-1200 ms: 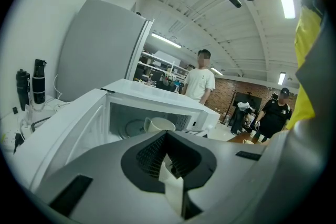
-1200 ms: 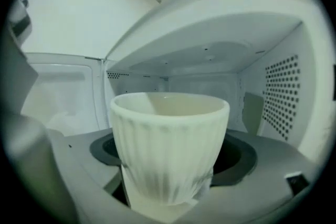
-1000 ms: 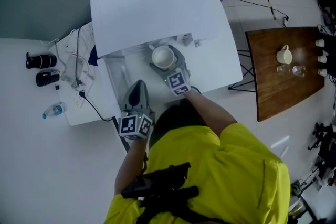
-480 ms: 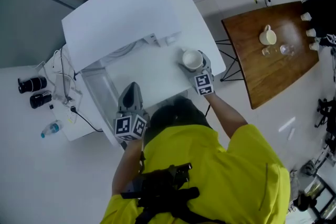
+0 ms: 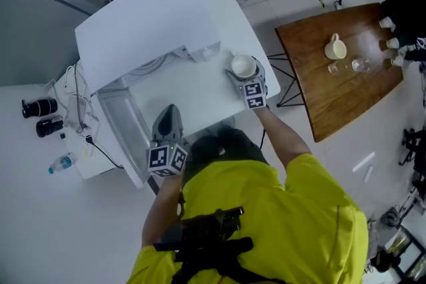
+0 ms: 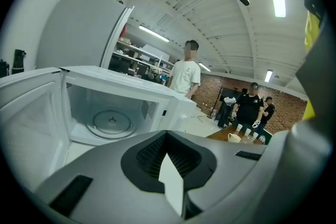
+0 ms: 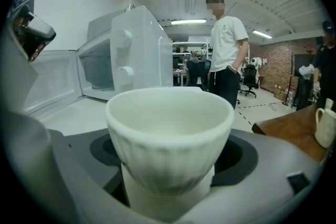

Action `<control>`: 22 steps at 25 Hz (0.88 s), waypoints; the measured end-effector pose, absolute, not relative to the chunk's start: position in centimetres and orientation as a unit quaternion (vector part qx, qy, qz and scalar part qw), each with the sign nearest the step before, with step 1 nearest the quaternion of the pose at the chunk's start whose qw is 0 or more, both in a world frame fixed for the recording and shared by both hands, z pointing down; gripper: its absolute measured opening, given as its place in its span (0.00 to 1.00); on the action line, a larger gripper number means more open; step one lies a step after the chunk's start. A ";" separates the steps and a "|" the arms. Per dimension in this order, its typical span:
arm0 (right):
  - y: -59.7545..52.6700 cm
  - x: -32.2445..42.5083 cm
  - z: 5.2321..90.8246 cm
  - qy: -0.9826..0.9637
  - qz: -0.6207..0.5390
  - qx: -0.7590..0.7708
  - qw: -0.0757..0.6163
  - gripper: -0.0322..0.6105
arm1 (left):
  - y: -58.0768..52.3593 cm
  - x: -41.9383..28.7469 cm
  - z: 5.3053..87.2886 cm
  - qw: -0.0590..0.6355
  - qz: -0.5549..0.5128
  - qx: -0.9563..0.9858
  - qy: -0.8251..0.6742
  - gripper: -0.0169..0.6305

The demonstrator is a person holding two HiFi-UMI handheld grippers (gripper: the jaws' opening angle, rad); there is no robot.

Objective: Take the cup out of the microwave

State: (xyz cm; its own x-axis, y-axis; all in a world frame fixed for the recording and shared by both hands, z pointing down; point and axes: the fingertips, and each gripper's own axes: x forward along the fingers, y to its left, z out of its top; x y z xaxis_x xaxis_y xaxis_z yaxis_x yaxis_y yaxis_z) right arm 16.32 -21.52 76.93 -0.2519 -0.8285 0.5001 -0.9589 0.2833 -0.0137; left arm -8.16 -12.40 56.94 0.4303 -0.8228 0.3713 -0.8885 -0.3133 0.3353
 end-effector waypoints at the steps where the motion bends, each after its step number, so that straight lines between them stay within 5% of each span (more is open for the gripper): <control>1: -21.4 16.1 77.2 -0.774 0.161 0.577 0.205 0.80 | -12.3 -8.2 57.2 0.251 0.067 0.806 -0.532 0.02; 15: -12.1 18.0 74.6 -0.769 0.245 0.551 0.212 0.86 | -11.2 -9.1 56.4 0.252 0.054 0.788 -0.559 0.02; 19: -8.6 14.5 62.8 -0.823 0.236 0.499 0.132 0.63 | -10.8 -11.4 53.5 0.235 0.047 0.779 -0.579 0.02; 21: -9.1 11.5 56.0 -0.860 0.187 0.467 0.090 0.42 | -10.8 -12.7 51.4 0.221 0.040 0.777 -0.589 0.02; 22: -9.7 10.0 53.2 -0.875 0.160 0.451 0.075 0.42 | -10.8 -13.4 50.2 0.213 0.034 0.776 -0.593 0.02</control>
